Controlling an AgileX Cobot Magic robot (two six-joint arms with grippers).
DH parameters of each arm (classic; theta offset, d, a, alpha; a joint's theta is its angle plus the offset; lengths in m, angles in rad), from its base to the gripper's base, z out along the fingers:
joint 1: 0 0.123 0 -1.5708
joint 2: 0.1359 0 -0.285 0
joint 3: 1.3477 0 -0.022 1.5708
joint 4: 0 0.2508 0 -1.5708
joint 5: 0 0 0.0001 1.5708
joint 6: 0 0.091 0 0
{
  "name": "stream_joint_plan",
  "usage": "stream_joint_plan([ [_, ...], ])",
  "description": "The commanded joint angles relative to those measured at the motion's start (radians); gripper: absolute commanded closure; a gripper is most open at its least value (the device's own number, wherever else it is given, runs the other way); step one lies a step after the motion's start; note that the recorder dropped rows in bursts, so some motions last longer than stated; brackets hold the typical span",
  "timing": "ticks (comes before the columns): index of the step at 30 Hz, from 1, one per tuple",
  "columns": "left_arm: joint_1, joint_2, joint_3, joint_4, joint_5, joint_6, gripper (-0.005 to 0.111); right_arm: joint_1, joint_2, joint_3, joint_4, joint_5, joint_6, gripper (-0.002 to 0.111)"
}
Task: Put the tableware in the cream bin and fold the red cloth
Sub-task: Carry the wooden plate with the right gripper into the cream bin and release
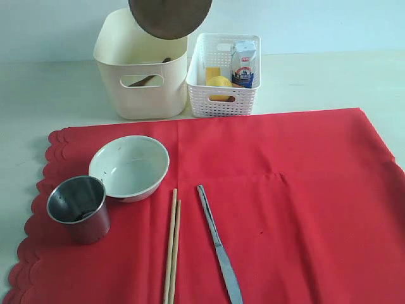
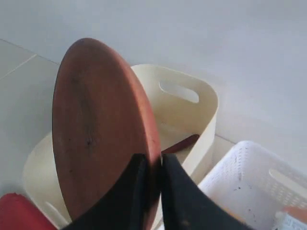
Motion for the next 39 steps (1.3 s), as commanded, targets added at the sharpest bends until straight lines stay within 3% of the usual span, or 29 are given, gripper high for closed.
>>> stream_joint_plan([
  [1, 0.001, -0.005, 0.002, 0.003, -0.01, 0.002, 0.107, 0.045, 0.051, -0.046, 0.007, -0.081, -0.079, 0.108],
  [17, 0.001, -0.005, 0.002, 0.003, -0.01, 0.002, 0.107, 0.063, 0.157, -0.075, -0.018, -0.093, -0.104, 0.108],
  [27, 0.001, -0.005, 0.002, 0.003, -0.01, 0.002, 0.107, 0.063, 0.174, -0.075, -0.015, -0.089, -0.1, 0.079],
  [39, 0.001, -0.005, 0.002, 0.003, -0.01, 0.002, 0.107, 0.063, 0.102, -0.075, -0.023, 0.031, -0.085, 0.078],
])
